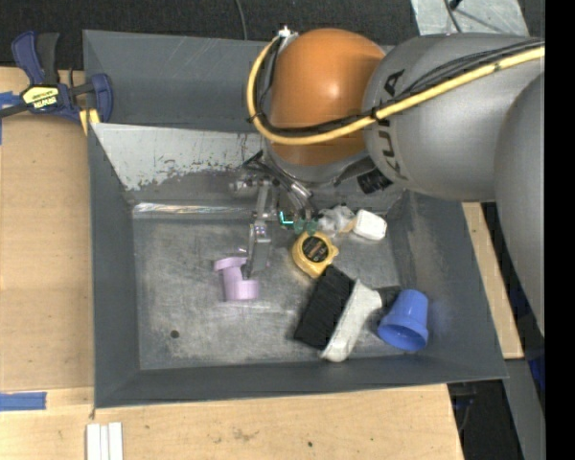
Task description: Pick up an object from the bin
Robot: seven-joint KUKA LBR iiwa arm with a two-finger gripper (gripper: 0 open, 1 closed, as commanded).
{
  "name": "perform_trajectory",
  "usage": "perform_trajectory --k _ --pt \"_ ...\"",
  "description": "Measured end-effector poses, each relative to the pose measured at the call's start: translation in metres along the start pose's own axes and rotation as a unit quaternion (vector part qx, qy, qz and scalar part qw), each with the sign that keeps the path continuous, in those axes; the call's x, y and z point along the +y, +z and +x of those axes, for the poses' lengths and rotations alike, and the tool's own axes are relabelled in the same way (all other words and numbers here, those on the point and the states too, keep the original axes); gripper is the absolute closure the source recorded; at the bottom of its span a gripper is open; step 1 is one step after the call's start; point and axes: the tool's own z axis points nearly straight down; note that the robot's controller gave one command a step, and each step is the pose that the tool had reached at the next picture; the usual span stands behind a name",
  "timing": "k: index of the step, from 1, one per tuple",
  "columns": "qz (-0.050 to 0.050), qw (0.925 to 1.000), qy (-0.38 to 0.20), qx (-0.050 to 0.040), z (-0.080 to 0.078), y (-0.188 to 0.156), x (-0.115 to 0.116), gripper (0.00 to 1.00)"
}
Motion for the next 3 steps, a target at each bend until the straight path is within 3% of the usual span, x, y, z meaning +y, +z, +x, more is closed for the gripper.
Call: perform_trajectory --k 1,2,3 --pt "-0.001 1.0000 0.001 -0.0036 -0.002 -0.004 0.000 0.00" --pt "-0.001 0.9989 0.047 -0.0051 0.005 0.053 0.002 0.00" --pt "0.000 0.9998 0.019 -0.0016 0.022 0.077 0.007 0.00"
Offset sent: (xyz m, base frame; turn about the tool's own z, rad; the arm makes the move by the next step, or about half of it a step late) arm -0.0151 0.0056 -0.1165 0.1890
